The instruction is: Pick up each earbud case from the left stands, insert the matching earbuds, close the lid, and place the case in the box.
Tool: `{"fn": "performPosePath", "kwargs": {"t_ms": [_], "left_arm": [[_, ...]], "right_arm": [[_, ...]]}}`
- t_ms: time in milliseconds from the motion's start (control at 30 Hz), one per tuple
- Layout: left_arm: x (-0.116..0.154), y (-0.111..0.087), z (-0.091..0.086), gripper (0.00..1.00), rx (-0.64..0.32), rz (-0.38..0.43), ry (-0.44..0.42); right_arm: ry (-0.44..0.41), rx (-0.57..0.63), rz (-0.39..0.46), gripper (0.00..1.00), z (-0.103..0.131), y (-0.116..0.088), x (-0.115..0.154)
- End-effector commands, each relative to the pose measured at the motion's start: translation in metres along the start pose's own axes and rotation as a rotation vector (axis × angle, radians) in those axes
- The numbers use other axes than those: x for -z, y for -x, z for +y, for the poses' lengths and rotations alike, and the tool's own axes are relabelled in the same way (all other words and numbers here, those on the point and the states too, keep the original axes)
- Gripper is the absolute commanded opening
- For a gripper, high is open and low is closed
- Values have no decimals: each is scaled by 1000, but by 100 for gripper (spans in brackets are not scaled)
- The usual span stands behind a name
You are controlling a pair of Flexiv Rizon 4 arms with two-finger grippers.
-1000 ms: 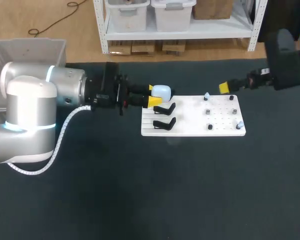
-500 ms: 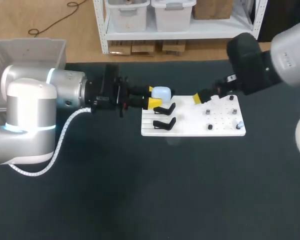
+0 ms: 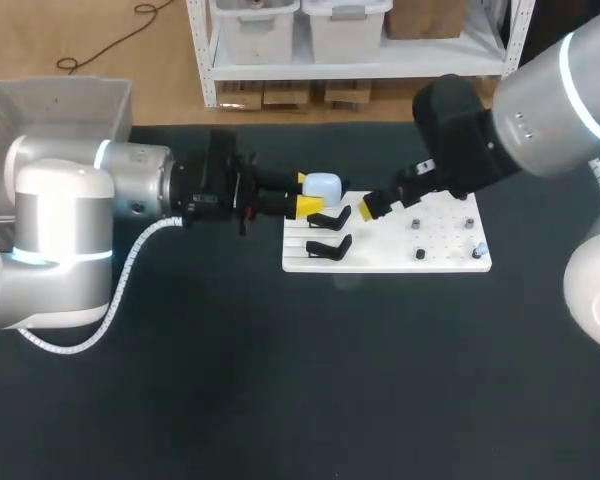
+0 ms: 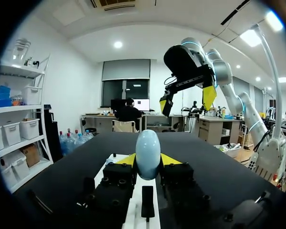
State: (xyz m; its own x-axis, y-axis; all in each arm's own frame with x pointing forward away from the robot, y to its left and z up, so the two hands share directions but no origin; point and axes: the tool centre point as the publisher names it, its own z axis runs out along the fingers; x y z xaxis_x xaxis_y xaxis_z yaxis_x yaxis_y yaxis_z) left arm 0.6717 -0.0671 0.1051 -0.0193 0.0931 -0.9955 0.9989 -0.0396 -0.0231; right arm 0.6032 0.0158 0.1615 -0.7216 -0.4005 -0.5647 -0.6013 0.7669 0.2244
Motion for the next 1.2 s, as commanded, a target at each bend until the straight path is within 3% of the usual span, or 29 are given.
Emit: {"fn": "performPosePath", "kwargs": {"t_ms": [33,800,1200], "left_arm": [[1,-2,-1,0,0,2,9],[1,-2,-1,0,0,2,9],[1,-2,-1,0,0,2,9]], "right_arm": [[-22,1,7,100,6,4,-7],[-36,-20,82,100,-1,32,-55],[-53,-41,106,100,-10,32,-67]]}}
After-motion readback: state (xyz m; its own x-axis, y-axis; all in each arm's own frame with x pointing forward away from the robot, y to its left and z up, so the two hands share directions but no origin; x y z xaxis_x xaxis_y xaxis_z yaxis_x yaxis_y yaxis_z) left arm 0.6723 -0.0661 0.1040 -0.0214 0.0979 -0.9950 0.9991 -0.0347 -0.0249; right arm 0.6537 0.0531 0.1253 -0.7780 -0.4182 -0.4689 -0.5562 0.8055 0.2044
